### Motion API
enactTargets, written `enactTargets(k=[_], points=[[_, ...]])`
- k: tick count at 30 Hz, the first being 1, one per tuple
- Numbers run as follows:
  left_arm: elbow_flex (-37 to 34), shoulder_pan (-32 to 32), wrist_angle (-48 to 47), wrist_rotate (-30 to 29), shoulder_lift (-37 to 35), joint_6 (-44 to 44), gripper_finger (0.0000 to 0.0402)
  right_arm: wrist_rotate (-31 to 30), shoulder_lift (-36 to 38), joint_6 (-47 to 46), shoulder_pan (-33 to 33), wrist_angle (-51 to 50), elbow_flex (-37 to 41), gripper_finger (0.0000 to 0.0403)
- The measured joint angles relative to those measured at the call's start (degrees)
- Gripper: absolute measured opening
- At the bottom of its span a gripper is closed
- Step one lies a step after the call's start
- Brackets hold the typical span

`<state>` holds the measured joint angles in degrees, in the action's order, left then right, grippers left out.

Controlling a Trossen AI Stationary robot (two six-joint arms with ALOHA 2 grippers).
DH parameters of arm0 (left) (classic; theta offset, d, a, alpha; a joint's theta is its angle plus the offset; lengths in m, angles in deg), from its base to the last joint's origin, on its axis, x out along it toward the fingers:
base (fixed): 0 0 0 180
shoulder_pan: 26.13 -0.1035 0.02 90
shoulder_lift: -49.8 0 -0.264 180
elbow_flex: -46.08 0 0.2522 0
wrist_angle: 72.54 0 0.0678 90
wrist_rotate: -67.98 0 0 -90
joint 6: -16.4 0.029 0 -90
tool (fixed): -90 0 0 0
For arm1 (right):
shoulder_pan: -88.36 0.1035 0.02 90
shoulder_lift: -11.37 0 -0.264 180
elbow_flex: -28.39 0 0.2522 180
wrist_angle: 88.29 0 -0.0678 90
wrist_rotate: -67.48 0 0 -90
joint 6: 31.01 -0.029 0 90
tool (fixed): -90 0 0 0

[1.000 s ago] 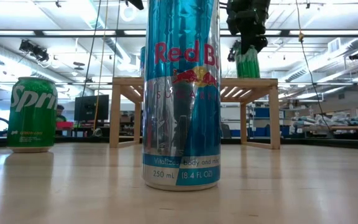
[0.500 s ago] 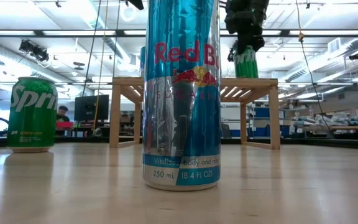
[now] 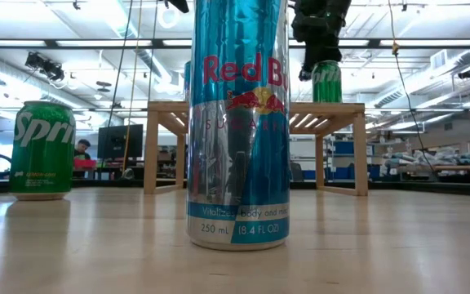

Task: Place canned beverage on shelf
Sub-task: Put the right green soda can on the shelf

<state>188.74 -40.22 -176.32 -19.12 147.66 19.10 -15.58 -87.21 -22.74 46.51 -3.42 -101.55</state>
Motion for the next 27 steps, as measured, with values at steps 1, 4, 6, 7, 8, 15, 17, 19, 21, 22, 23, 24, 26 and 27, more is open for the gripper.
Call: enactTargets(k=[1, 4, 6, 7, 8, 15, 17, 19, 21, 22, 23, 24, 26, 27], points=[[0.0, 0.0, 0.0, 0.0, 0.0, 0.0, 0.0314, 0.0, 0.0, 0.3, 0.0, 0.8, 0.0, 0.0348], [0.0, 0.0, 0.0, 0.0, 0.0, 0.1, 0.0314, 0.0, 0.3, 1.2, 0.0, 2.4, 0.0, 0.0348], [0.0, 0.0, 0.0, 0.0, 0.0, 0.1, 0.0314, 0.0, 0.5, 2.1, 0.0, 1.9, -0.6, 0.0348], [0.0, 0.0, 0.0, 0.0, 0.0, 0.1, 0.0314, -0.2, 0.5, 2.2, 0.0, 1.5, -1.4, 0.0348], [0.0, 0.0, 0.0, 0.0, 0.0, 0.1, 0.0314, -0.5, 0.5, 2.2, 0.0, 1.2, -2.6, 0.0348], [0.0, 0.0, 0.0, 0.0, 0.0, 0.5, 0.0314, -1.9, 0.8, 0.7, 0.0, -5.1, -11.5, 0.0348], [0.0, 0.0, 0.0, 0.0, 0.0, 0.8, 0.0314, -2.8, 0.8, -1.3, 0.0, -6.2, -12.5, 0.0348], [0.0, 0.0, 0.0, 0.0, 0.0, 0.8, 0.0314, -3.0, 0.8, -2.9, 0.0, -7.9, -12.6, 0.0348], [0.0, 0.0, 0.0, 0.0, 0.0, 0.8, 0.0314, -3.0, 0.8, -3.7, 0.0, -8.6, -11.9, 0.0348], [0.0, 0.0, 0.0, 0.0, 0.0, 0.8, 0.0314, -3.0, 0.8, -4.1, 0.0, -8.6, -11.4, 0.0348], [0.0, 0.0, 0.0, 0.0, 0.0, 0.8, 0.0314, -3.0, 0.8, -4.7, 0.0, -8.7, -10.9, 0.0348], [0.0, 0.0, 0.0, 0.0, 0.0, 0.8, 0.0314, -3.0, 0.7, -5.4, 0.0, -8.6, -10.6, 0.0348], [0.0, 0.0, 0.0, 0.0, 0.0, 0.8, 0.0314, -3.5, 0.8, -7.0, 0.0, -8.7, -9.8, 0.0348], [0.0, 0.0, 0.0, 0.0, 0.0, 0.8, 0.0314, -4.3, 0.8, -8.0, 0.0, -8.7, -9.2, 0.0348]])
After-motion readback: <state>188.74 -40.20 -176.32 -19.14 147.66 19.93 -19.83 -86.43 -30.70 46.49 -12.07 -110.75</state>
